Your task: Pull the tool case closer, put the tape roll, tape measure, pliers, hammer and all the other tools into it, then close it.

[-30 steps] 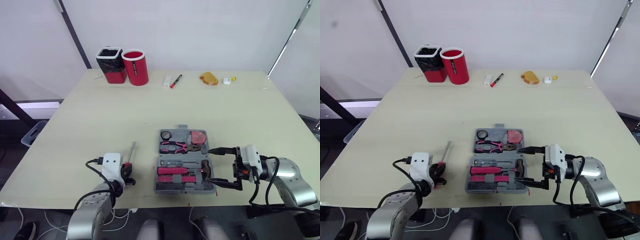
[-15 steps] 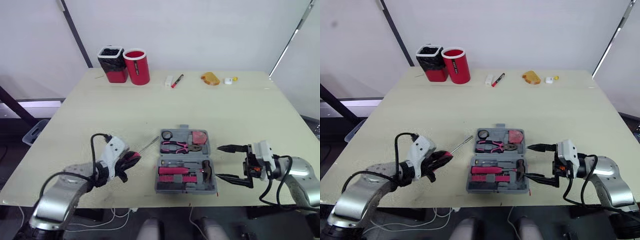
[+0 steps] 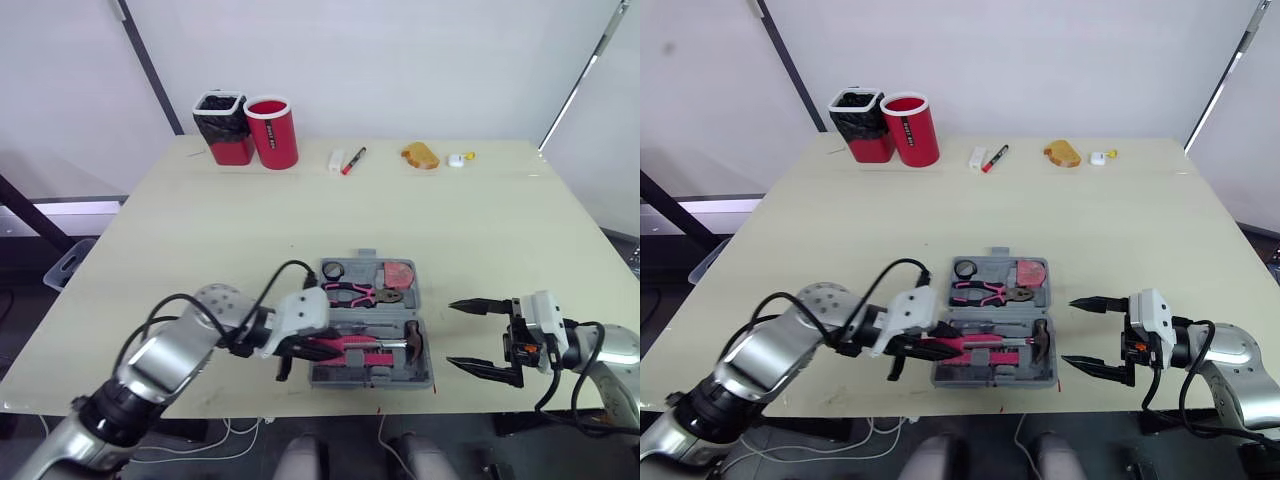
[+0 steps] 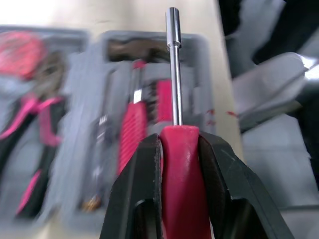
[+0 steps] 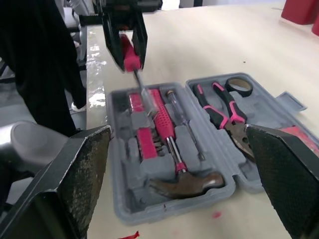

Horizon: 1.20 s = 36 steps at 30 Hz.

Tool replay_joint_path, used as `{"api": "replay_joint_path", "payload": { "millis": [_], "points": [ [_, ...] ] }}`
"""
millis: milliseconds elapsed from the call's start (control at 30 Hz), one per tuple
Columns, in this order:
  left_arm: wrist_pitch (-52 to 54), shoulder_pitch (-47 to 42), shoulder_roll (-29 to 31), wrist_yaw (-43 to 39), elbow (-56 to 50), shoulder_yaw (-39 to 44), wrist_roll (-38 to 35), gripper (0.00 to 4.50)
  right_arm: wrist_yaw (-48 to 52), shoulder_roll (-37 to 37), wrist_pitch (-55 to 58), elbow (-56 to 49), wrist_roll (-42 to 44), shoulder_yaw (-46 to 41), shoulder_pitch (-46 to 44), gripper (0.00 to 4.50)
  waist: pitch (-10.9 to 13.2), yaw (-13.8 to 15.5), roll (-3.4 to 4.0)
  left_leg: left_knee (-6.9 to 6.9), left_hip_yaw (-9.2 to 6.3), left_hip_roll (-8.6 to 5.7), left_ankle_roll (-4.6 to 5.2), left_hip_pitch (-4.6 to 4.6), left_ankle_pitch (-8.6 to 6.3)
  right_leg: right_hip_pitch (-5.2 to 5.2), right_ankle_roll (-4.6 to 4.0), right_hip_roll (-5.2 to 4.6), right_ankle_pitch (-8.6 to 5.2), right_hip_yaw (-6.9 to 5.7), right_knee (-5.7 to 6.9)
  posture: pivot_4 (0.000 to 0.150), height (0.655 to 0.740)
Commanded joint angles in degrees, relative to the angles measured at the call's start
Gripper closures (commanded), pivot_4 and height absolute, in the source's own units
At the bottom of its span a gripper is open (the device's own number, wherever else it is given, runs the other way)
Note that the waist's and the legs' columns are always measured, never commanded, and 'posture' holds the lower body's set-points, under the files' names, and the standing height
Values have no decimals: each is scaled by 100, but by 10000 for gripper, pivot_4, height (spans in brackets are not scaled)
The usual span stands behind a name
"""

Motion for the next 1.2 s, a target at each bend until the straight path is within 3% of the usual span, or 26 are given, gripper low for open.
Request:
{"api": "replay_joint_path", "payload": {
  "millis": [33,233,500,1200],
  "points": [
    [210,-163,-203,-75,4,-385,139,38890,-118,-64,23,-321,110,-247,101,0,0,-10,0,0,-1,0,0,-1,0,0,0,0,0,-1,0,1500,7400],
    [788,-375,-612,287,49,-801,486,38890,-189,-135,100,-487,116,-328,331,0,0,16,0,1,-10,1,1,-1,0,2,1,4,0,0,0,1500,7400],
    [1087,-463,-613,355,-38,-994,701,38890,-35,-389,263,-452,134,-387,459,0,0,-11,1,2,-16,-1,1,-1,0,4,1,7,-1,8,0,1500,7400],
    [1006,-521,-968,483,404,-1327,988,38890,-239,-308,239,-652,53,-310,518,0,0,22,1,3,-16,-3,1,-1,0,6,1,6,0,6,1,1500,7400]
  ]
}}
